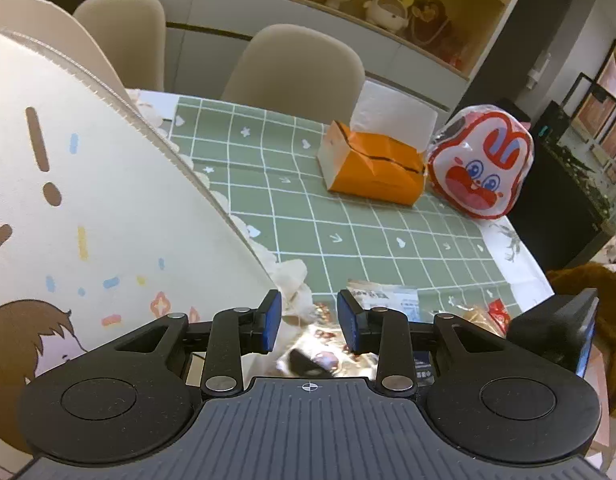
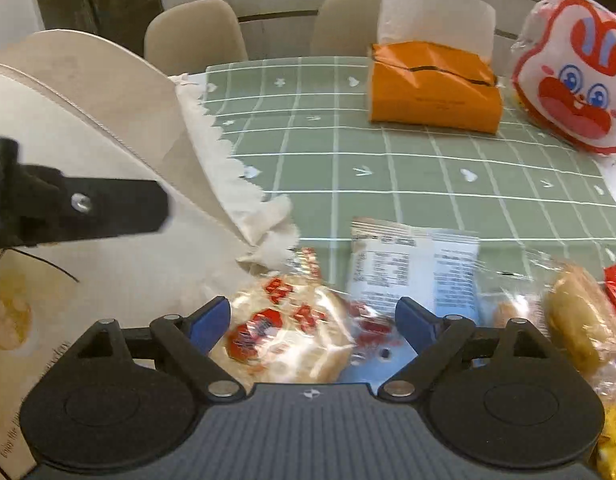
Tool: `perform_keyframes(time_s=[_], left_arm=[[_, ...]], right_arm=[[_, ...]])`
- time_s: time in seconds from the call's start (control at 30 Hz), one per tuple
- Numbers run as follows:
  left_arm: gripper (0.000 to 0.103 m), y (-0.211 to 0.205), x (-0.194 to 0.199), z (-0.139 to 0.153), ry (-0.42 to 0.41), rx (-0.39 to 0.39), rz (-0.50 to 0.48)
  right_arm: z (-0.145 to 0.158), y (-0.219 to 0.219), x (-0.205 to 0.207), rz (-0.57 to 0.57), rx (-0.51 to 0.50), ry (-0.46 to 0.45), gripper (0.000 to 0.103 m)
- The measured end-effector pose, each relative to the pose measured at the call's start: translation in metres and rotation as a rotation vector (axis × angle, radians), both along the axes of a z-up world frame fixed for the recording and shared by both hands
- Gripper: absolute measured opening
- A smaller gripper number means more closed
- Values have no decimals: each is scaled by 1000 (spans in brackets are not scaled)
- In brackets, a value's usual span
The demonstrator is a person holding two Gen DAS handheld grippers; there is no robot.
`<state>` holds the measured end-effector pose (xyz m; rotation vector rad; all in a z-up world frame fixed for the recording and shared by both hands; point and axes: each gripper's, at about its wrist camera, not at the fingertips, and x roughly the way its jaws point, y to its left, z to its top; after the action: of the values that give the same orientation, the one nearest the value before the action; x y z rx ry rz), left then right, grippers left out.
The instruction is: Organize snacks
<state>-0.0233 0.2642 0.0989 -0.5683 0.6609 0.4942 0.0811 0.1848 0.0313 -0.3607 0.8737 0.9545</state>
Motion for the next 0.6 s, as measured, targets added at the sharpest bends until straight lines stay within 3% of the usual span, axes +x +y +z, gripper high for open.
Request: perform_keyframes(time_s=[0.1,0.23,0.33,0.47,0.6], left_arm=[[32,2,-3,1,8,7,28],[32,5,-9,0,9,0,39],[32,6,-9,-3,7,-20,35],[32,3,-3,-5,11,-25,16],[32,-2,4,-11,21,-33,-11]], right_arm=[[-6,3,-6,14,14,-4,101],[-9,3,-15,54,8,-73,102],[-2,-1,-13,89,-6,-84,90],[11,-13,-3,82,-11,-83,48],[15,-25,9,55,-23,-76,38]])
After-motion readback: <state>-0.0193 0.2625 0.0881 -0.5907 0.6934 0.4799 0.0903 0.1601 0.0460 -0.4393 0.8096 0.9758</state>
